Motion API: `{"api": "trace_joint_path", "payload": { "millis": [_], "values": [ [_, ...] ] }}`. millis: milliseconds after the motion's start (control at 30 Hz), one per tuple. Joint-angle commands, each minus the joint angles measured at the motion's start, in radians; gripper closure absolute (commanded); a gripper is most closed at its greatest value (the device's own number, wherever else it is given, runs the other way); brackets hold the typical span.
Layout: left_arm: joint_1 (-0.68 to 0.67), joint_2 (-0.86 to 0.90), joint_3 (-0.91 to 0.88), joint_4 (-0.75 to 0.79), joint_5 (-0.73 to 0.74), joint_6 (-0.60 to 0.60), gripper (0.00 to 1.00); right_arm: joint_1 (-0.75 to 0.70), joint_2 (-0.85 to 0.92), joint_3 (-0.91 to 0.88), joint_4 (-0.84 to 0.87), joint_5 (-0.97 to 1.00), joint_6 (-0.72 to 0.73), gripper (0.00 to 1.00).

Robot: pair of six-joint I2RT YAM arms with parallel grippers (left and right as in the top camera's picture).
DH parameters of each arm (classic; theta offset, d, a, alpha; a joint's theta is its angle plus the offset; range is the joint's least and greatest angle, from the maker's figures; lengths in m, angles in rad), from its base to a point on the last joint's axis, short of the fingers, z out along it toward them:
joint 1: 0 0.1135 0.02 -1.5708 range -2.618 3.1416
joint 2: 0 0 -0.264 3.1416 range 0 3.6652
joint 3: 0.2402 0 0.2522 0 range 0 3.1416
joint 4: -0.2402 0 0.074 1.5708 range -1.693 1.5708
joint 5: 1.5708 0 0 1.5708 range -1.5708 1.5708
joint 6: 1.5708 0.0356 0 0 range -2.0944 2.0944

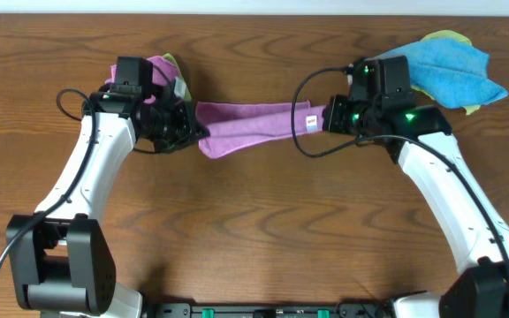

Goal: Fold the cloth

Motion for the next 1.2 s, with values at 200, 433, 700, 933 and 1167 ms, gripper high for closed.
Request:
{"api": "trace_joint_path", "payload": {
  "millis": [200, 433, 700, 933, 1167],
  "values": [
    [0.024, -0.002, -0.004, -0.146, -0.138, 0.181, 0.94, -0.003, -0.095, -0.085, -0.068, 0.103, -0.056, 0.99],
    [-0.026, -0.005, -0.146, -0.130, -0.130, 0.180, 0.94, -0.003, -0.257, -0.312, -0.037, 0.072, -0.051, 0.99],
    [-0.064, -0.024, -0.327, -0.056, -0.143, 0.172, 0.94, -0.003, -0.388, -0.568, -0.032, 0.061, 0.002, 0.99],
    [-0.064, -0.027, -0.448, -0.006, -0.146, 0.167, 0.94, -0.003, -0.468, -0.663, -0.051, 0.056, 0.016, 0.99],
    [-0.064, -0.064, -0.456, 0.030, -0.113, 0.123, 0.94, -0.003, -0.499, -0.668, -0.071, 0.045, 0.016, 0.99]
  ]
}}
